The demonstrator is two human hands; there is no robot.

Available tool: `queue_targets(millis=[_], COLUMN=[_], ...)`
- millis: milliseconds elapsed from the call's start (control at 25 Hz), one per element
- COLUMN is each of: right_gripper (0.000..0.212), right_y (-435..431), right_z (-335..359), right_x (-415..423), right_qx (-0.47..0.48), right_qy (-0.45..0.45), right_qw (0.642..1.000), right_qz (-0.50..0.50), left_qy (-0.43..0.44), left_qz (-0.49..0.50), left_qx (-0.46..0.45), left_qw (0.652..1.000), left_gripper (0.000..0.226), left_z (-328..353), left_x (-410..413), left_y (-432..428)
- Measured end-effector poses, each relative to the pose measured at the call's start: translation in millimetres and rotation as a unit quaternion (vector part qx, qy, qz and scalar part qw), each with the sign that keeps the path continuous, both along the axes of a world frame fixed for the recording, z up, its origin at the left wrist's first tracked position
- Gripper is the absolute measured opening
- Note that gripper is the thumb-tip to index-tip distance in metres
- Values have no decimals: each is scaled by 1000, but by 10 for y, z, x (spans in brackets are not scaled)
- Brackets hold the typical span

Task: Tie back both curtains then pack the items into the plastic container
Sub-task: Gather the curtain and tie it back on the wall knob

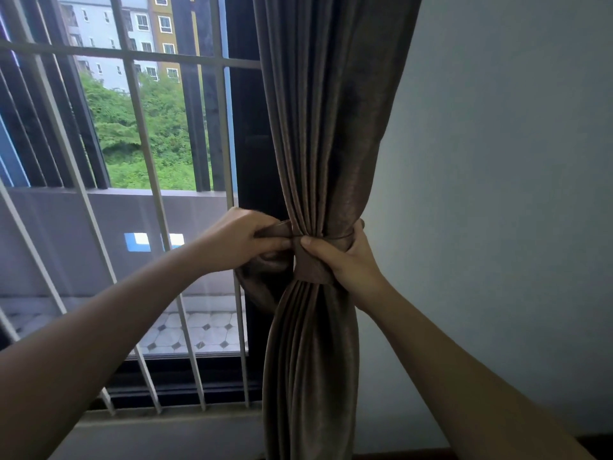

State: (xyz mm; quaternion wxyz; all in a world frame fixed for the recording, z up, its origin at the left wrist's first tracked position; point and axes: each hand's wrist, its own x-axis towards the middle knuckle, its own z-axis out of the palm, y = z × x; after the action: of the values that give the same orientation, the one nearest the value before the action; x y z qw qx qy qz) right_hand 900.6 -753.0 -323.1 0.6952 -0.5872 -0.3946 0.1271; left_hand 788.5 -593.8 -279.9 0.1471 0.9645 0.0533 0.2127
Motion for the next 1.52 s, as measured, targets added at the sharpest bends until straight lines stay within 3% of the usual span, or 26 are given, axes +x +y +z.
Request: queue_targets(millis=[80, 240, 400, 560, 720, 880, 1040, 1160, 1240, 1360, 1520], right_gripper=[47, 56, 57, 69, 73, 64, 63, 62, 64, 67, 20], right_y=[-20, -100, -152, -158, -146, -157, -125, -174, -205, -225, -325], right_z=[-2, 12, 69, 166, 240, 255, 266, 284, 273, 301, 292], right_x=[-12, -37, -51, -35, -48, -20, -86, -138, -148, -120, 18], right_qx=[-5, -11, -21, -39, -49, -44, -65, -156, -207, -221, -160], right_qy=[-4, -8, -33, -56, -74, -79, -108, -173, -191, -126, 30], right_qw=[1000, 1000, 999, 998, 996, 996, 992, 969, 952, 964, 984], right_qz=[0, 9, 5, -6, 7, 3, -29, -82, -121, -71, 72], left_qy=[40, 106, 38, -13, -100, 13, 13, 55, 31, -46, -89], left_qz=[-4, 7, 13, -22, 68, 68, 54, 61, 45, -10, -26], left_qx=[-32, 31, 21, -76, -7, 29, -9, -92, -207, -418, -452], left_qw=[999, 994, 999, 997, 993, 997, 998, 992, 977, 907, 887], left_gripper=[23, 24, 15, 13, 21, 40, 41, 32, 20, 8, 9], left_z=[45, 229, 258, 178, 245, 192, 304, 182, 85, 29, -16], left_x=[-45, -58, -69, -119, -112, -245, -357, -427, -491, -522, -381], left_y=[-62, -125, -152, -205, -214, -145, -220, -422, -491, -583, -716])
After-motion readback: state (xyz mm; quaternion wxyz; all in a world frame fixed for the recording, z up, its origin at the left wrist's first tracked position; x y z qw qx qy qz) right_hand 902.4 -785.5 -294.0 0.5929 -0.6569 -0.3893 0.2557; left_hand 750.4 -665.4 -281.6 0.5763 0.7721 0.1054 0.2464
